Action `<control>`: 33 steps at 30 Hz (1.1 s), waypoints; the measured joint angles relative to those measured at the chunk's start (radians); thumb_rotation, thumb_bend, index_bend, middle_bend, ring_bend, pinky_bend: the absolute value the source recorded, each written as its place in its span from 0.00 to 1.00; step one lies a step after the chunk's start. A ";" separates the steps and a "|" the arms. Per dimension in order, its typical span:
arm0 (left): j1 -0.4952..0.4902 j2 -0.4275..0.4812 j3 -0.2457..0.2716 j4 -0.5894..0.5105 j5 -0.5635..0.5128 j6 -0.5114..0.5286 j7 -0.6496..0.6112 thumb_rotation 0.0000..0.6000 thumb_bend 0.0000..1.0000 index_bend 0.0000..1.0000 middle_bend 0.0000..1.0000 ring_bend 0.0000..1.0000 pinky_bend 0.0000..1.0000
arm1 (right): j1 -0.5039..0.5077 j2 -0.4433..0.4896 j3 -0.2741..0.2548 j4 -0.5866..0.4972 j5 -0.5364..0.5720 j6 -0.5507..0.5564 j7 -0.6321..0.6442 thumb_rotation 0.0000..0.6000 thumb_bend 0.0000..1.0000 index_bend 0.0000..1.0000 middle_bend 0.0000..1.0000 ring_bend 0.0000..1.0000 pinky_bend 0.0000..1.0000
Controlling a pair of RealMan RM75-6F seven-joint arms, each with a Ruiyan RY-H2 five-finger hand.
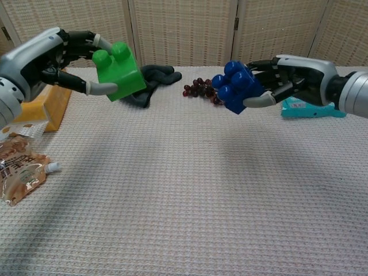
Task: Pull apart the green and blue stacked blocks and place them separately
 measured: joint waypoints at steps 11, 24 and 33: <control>0.061 0.007 0.089 0.112 0.026 -0.016 -0.055 1.00 0.33 0.68 0.81 0.30 0.00 | -0.100 0.060 -0.051 -0.035 0.059 0.018 -0.259 1.00 0.33 0.95 0.45 0.36 0.10; 0.089 -0.045 0.128 0.291 -0.006 -0.091 -0.075 1.00 0.34 0.67 0.81 0.30 0.00 | -0.148 -0.014 -0.062 0.041 0.049 0.033 -0.365 1.00 0.33 0.92 0.41 0.36 0.10; 0.106 -0.113 0.123 0.382 -0.002 -0.093 -0.141 1.00 0.34 0.67 0.81 0.30 0.00 | -0.161 -0.016 -0.054 0.053 0.043 0.025 -0.411 1.00 0.33 0.78 0.34 0.30 0.09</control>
